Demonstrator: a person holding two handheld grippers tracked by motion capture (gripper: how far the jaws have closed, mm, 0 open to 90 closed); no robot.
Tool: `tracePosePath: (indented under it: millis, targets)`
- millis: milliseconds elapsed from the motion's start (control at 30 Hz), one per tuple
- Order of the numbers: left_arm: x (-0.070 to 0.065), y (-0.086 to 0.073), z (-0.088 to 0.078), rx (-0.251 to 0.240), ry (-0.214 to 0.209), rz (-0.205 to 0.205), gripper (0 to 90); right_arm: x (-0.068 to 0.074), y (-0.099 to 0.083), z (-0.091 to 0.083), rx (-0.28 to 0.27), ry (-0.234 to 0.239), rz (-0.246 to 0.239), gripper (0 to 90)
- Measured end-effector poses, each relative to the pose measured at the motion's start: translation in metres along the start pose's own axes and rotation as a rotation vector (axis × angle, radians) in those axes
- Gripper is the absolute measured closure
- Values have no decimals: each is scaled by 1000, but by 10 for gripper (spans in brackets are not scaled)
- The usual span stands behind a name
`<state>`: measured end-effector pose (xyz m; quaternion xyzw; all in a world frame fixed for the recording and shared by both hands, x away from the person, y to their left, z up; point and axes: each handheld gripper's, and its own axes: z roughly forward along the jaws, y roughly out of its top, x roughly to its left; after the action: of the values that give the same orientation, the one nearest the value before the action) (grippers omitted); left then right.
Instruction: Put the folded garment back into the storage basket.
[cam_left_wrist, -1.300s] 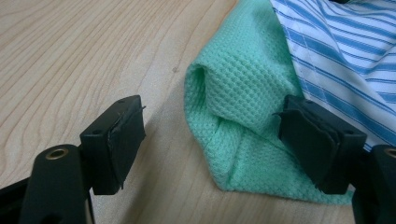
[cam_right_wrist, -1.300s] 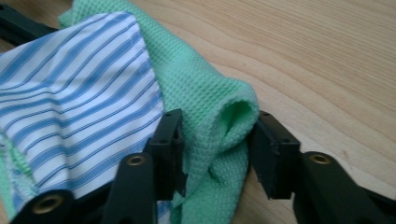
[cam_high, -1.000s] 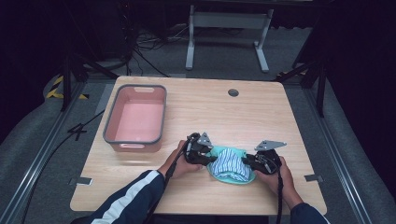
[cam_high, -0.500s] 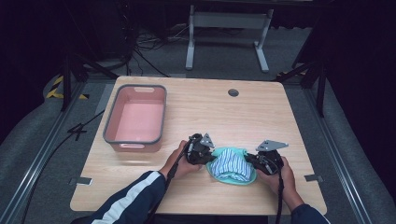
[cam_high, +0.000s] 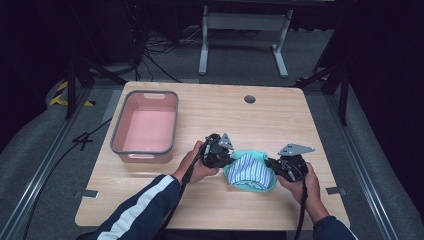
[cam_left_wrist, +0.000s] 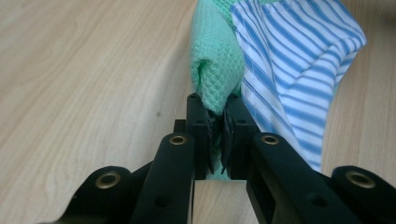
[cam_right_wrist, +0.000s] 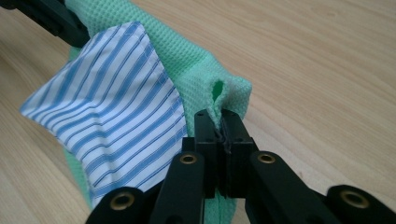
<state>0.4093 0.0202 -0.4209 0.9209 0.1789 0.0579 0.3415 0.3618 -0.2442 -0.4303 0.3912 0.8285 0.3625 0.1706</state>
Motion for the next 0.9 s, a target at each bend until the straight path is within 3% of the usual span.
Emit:
tracePosePath:
  millis: [300,900]
  targets:
    - [4,10,-16,13,52,40,831,2,19,-2,-15,-1,-16,875]
    - [21,8,-55,-11,118,27,831,11,61,-7,-67,3,-34,875]
